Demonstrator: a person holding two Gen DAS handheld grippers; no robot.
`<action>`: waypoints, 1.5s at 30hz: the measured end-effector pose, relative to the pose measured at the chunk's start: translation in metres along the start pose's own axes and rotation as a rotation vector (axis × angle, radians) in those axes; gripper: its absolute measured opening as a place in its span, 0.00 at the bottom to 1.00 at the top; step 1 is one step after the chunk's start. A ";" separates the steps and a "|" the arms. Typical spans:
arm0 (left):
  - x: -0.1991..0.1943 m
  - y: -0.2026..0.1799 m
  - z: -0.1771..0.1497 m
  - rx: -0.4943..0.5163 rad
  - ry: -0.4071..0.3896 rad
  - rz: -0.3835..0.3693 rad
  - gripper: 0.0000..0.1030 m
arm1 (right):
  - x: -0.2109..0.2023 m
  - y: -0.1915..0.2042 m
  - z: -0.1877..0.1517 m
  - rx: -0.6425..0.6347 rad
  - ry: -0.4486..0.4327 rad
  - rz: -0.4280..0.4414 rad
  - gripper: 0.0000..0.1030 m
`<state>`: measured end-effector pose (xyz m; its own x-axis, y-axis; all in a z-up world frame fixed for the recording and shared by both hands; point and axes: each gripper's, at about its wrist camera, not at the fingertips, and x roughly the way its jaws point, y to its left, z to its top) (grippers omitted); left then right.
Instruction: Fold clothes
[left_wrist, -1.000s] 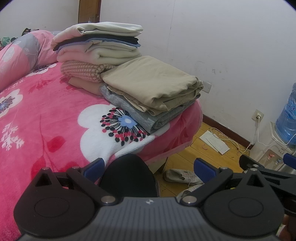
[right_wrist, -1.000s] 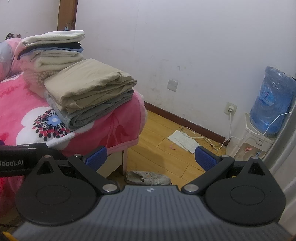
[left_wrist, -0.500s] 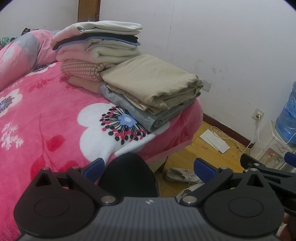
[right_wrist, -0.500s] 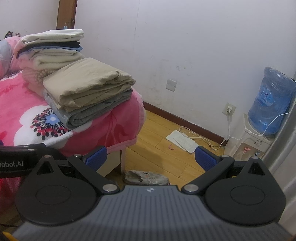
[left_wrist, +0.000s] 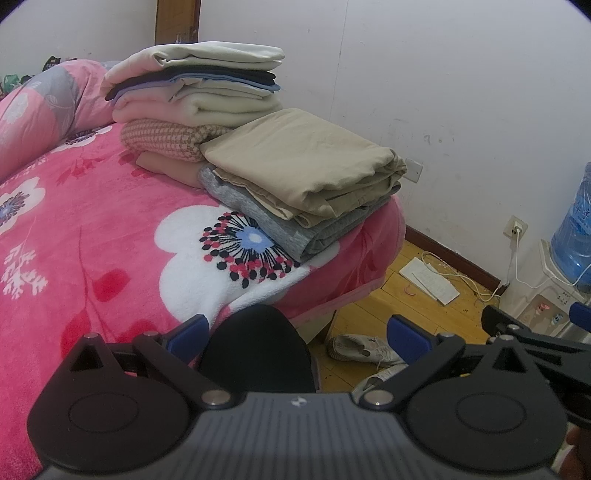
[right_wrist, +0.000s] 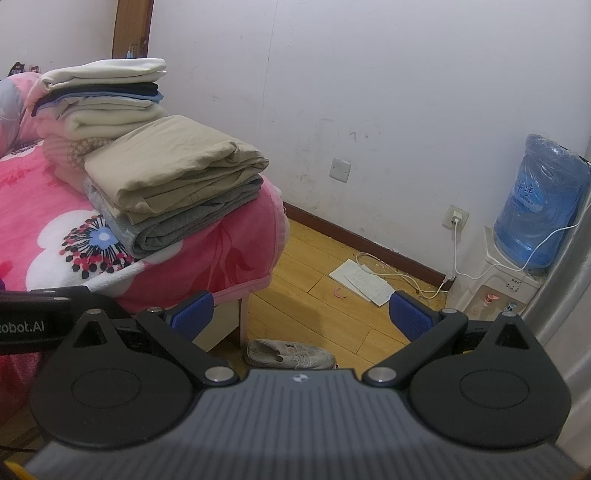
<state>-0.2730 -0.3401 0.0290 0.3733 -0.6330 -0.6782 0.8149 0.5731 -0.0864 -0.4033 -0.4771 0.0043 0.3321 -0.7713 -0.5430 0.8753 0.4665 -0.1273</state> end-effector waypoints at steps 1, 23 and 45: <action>0.000 0.000 0.000 0.001 -0.001 0.001 1.00 | 0.000 0.000 0.000 0.000 -0.001 0.001 0.99; -0.005 0.016 0.021 -0.025 -0.033 0.030 1.00 | 0.001 0.020 0.027 -0.078 -0.005 0.044 0.99; 0.009 0.018 0.025 -0.023 -0.018 0.052 1.00 | 0.023 0.025 0.029 -0.079 0.039 0.080 0.99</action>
<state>-0.2435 -0.3484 0.0390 0.4231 -0.6110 -0.6691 0.7836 0.6174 -0.0683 -0.3639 -0.4960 0.0124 0.3842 -0.7136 -0.5858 0.8156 0.5596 -0.1468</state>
